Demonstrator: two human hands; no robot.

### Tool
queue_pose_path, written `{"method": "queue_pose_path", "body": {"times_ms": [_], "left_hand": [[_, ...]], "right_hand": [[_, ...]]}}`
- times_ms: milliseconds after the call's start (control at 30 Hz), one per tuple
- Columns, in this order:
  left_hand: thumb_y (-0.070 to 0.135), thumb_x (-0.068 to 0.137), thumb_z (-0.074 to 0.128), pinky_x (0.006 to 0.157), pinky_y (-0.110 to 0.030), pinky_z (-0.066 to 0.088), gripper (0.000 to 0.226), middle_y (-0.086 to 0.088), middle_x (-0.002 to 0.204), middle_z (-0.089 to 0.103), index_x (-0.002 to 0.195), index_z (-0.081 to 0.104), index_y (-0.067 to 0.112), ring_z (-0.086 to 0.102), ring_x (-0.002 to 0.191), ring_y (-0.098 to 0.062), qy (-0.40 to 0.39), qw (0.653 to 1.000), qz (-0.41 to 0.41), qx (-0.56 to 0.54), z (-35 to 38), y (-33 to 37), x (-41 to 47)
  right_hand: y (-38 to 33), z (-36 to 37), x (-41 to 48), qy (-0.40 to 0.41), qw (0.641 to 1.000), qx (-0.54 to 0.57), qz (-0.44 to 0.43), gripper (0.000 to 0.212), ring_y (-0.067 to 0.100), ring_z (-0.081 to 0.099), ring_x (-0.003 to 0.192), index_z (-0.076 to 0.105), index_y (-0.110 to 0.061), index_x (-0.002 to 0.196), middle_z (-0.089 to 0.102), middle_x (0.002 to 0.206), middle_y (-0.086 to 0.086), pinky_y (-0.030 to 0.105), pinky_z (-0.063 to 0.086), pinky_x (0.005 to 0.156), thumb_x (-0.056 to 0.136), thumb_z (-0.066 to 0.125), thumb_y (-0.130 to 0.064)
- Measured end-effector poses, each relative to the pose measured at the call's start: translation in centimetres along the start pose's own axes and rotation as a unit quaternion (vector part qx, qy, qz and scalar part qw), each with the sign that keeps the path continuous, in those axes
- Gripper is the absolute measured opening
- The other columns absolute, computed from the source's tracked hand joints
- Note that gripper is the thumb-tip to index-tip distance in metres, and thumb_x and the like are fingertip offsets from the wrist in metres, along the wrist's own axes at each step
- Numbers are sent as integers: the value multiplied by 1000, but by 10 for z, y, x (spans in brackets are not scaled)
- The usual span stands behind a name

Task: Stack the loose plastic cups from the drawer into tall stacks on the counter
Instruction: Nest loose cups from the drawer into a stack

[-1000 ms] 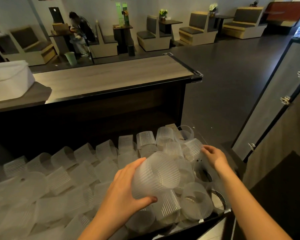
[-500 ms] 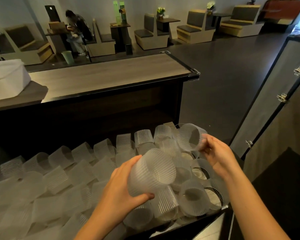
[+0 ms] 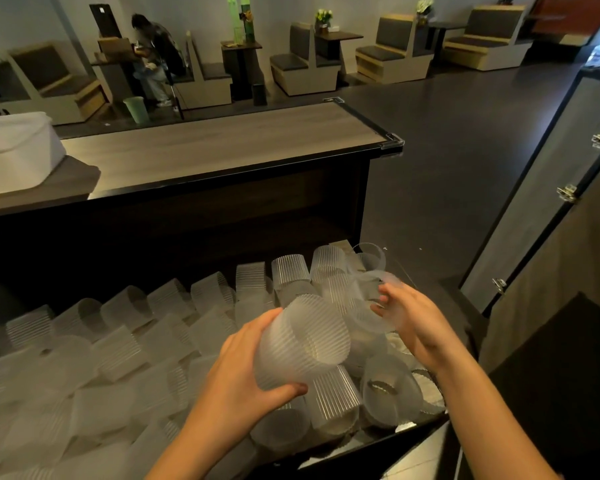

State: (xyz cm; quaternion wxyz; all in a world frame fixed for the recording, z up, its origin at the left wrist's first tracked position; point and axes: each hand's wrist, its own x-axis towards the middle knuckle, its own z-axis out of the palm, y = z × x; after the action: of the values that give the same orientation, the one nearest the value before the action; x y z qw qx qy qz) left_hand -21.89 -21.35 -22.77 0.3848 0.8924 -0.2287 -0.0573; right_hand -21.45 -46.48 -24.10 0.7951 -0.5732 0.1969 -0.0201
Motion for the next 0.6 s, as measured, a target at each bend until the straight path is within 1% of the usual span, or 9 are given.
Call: {"method": "queue_pose_path", "body": {"times_ms": [33, 67, 100, 200, 300, 333, 433, 533, 600], "left_hand": [[67, 47, 63, 84, -7, 30, 80, 47, 122, 31, 119, 27, 63, 27, 118, 17, 0, 1000, 0, 1, -1, 0, 0], [67, 47, 63, 84, -7, 30, 80, 48, 122, 30, 119, 27, 63, 27, 118, 16, 1, 1000, -2, 3, -2, 0, 0], [67, 47, 63, 84, -7, 30, 80, 47, 121, 31, 119, 28, 62, 28, 118, 16, 1, 1000, -3, 4, -3, 0, 0], [68, 46, 62, 84, -8, 30, 81, 47, 120, 32, 119, 27, 62, 27, 117, 17, 3, 1000, -2, 11, -5, -1, 0], [69, 45, 60, 86, -13, 30, 81, 44, 120, 34, 118, 26, 63, 29, 112, 15, 3, 1000, 1, 21, -6, 1, 0], [68, 45, 59, 89, -17, 30, 81, 44, 120, 34, 118, 26, 63, 30, 111, 13, 1, 1000, 1, 25, -7, 2, -1], [64, 48, 64, 95, -26, 33, 82, 45, 121, 33, 121, 26, 62, 32, 114, 7, 0, 999, 9, 38, -7, 4, 0], [60, 52, 68, 100, -30, 33, 80, 42, 121, 33, 119, 24, 62, 30, 113, 6, 0, 998, 17, 59, -9, 6, 0], [67, 47, 59, 99, -30, 32, 77, 44, 118, 32, 116, 23, 64, 29, 112, 6, 7, 997, 19, 70, -11, 7, 0]], "right_hand": [[-2, 1, -2, 6, 1000, 20, 0, 22, 16, 57, 84, 60, -6, 108, 60, 87, 4, 25, 53, 81, 94, 44, -13], [-5, 2, -6, 11, 1000, 25, -2, 22, 16, 60, 83, 64, -9, 98, 65, 85, 5, 24, 54, 77, 95, 42, -14], [-8, 3, -9, 10, 1000, 18, -5, 24, 15, 64, 82, 65, -12, 94, 68, 86, 3, 26, 52, 78, 95, 41, -15], [-16, 4, -19, -16, 1000, -6, -18, 24, 9, 69, 81, 66, -16, 96, 74, 85, -1, 25, 52, 77, 95, 42, -21], [-24, 8, -25, -62, 998, -29, -4, 27, 21, 65, 101, 66, -9, 106, 69, 106, 11, 38, 48, 93, 93, 46, -21], [-26, 11, -27, -84, 995, -45, 1, 26, 20, 64, 101, 67, -10, 106, 70, 106, 11, 38, 48, 92, 93, 46, -21], [-29, 23, -37, -147, 982, -123, 4, 19, 7, 67, 81, 71, -22, 88, 74, 88, -3, 25, 53, 76, 85, 53, -27], [-28, 33, -41, -177, 966, -187, -1, 26, 0, 65, 80, 71, -29, 79, 72, 85, -12, 20, 49, 78, 67, 52, -43], [-27, 38, -42, -193, 960, -203, 4, 21, -5, 63, 79, 67, -33, 80, 70, 85, -18, 15, 46, 76, 72, 51, -42]]}}
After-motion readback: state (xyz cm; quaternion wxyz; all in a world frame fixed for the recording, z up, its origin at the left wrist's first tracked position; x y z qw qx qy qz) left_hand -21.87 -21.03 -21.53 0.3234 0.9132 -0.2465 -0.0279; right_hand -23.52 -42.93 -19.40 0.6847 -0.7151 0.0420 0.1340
